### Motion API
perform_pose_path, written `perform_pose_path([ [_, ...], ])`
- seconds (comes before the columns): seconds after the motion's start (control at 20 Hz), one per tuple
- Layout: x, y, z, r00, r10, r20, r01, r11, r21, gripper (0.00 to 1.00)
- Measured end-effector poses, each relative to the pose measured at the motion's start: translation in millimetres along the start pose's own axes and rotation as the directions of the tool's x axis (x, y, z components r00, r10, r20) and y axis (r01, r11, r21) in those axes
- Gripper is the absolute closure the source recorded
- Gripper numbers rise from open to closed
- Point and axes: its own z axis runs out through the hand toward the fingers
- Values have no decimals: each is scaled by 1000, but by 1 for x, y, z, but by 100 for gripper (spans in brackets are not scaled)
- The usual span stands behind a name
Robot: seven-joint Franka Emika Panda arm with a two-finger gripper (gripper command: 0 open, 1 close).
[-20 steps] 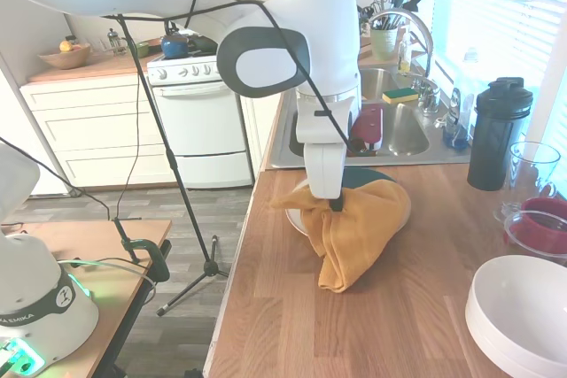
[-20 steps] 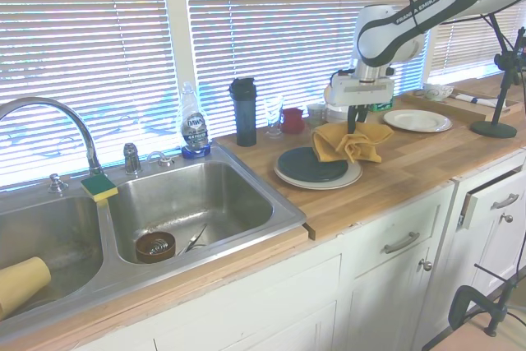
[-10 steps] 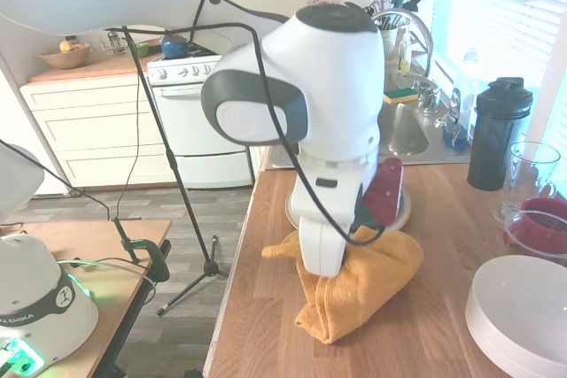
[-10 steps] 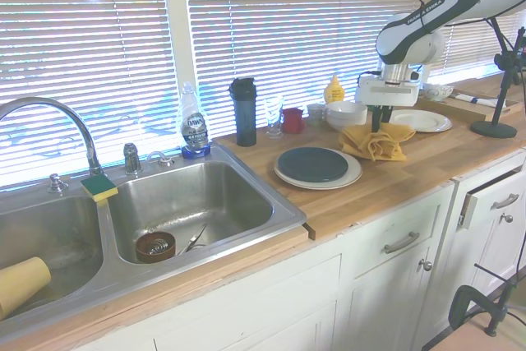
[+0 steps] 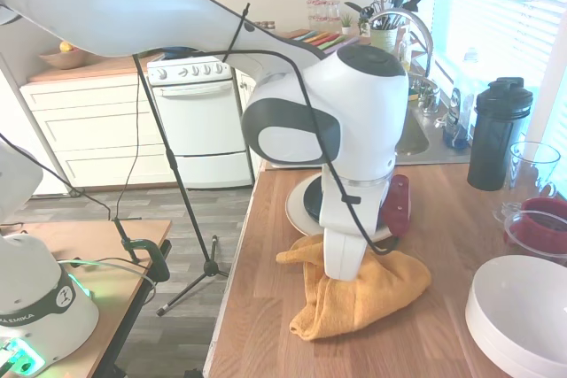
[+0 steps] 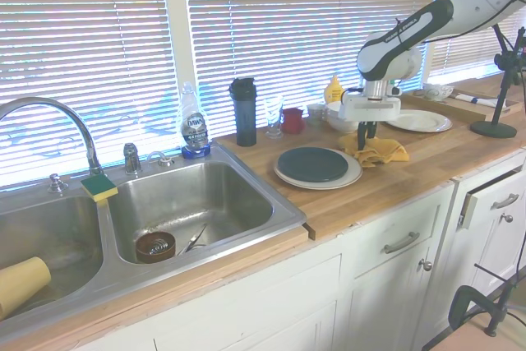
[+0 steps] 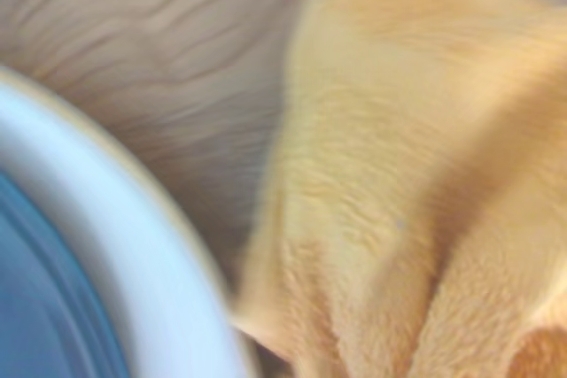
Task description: Wipe the blue plate in counterclockwise motion
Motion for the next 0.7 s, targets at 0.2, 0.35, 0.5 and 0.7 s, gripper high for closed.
perform_pose_path([
  [0.2,6,-6,-2,1000,4,9,-4,1000,-12,100],
  [0.35,6,-6,-1,1000,4,9,-4,1000,-11,0],
  [0.5,6,-6,-1,1000,4,9,-4,1000,-11,0],
  [0.7,7,-6,-1,1000,4,9,-4,1000,-11,0],
])
